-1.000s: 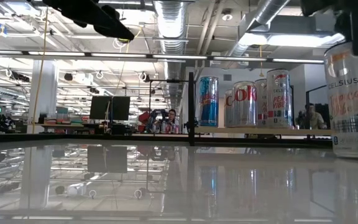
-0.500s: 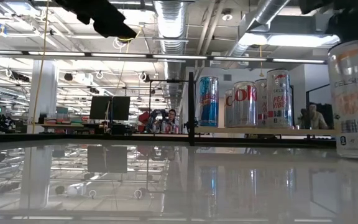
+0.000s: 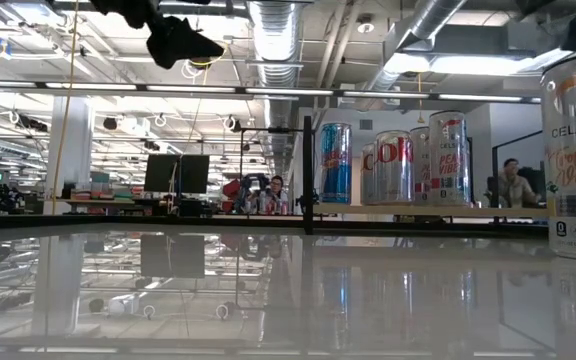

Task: Place canned beverage on shelf
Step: Put the right white-yellow soda can

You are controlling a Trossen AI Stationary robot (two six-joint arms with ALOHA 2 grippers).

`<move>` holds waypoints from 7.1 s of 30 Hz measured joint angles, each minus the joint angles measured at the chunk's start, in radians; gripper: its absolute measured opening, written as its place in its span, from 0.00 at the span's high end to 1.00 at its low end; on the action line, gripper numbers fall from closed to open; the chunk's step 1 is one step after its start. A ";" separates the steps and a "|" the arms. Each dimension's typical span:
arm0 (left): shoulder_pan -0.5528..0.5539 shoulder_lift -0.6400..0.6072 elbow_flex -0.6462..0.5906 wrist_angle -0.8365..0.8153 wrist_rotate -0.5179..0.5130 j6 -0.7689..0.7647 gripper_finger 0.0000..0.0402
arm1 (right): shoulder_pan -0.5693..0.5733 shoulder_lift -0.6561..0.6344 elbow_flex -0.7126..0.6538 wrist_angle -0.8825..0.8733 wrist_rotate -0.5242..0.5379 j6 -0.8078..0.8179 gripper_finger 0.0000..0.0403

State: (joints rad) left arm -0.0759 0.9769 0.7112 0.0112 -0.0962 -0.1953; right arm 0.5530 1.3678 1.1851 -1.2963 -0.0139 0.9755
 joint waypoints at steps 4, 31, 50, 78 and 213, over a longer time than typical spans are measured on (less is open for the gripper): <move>-0.085 0.050 -0.082 0.204 -0.042 -0.028 0.05 | 0.018 -0.008 0.000 -0.007 -0.011 0.071 0.06; -0.207 1.070 0.254 1.081 -0.077 -0.001 0.05 | 0.333 -0.130 0.002 -0.032 0.281 0.823 0.06; -0.068 1.435 0.679 0.989 0.061 0.054 0.05 | 0.289 -0.087 0.074 -0.068 0.452 0.744 0.06; -0.030 1.581 1.141 0.553 0.271 0.308 0.06 | 0.313 -0.087 0.074 -0.143 0.516 0.696 0.06; 0.276 0.183 -0.323 0.714 0.394 0.345 0.12 | 0.118 -0.051 -0.043 0.064 0.870 0.650 0.06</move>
State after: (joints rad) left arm 0.1997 1.1599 0.3885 0.7253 0.2979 0.1499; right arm 0.6712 1.3170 1.1416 -1.2327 0.8560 1.6256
